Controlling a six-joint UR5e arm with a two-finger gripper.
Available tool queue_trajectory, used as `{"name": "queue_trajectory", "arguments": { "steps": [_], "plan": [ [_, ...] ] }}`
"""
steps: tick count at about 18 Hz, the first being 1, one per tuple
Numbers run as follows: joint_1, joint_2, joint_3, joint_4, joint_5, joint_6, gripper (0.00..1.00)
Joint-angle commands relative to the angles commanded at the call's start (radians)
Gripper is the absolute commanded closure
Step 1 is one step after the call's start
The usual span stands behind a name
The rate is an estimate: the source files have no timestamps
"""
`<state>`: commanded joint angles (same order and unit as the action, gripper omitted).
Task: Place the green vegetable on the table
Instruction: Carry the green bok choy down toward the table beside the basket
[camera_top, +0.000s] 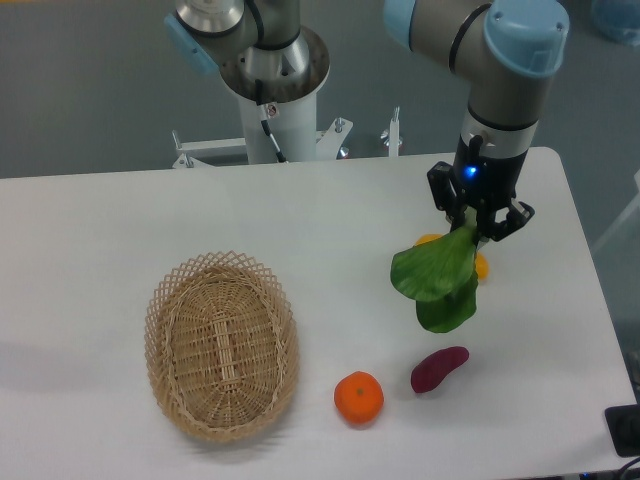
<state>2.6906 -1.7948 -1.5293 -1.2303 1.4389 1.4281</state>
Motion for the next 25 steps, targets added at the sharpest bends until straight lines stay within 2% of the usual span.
{"name": "queue_trajectory", "arguments": {
  "steps": [4,7,9,12,14,18,21,25],
  "plan": [
    [-0.006,0.017,-0.064,0.028,-0.002,0.002,0.63],
    [-0.009,0.031,-0.138,0.081,0.000,0.000,0.63],
    [-0.012,0.049,-0.210,0.156,0.002,-0.002,0.63],
    [-0.021,0.057,-0.323,0.300,0.006,-0.012,0.63],
    [-0.041,0.055,-0.374,0.351,0.021,-0.017,0.63],
    [-0.093,0.026,-0.416,0.394,0.090,-0.047,0.63],
    [-0.124,-0.014,-0.416,0.394,0.101,-0.090,0.63],
    [-0.146,-0.034,-0.419,0.393,0.120,-0.097,0.63]
  ]
}}
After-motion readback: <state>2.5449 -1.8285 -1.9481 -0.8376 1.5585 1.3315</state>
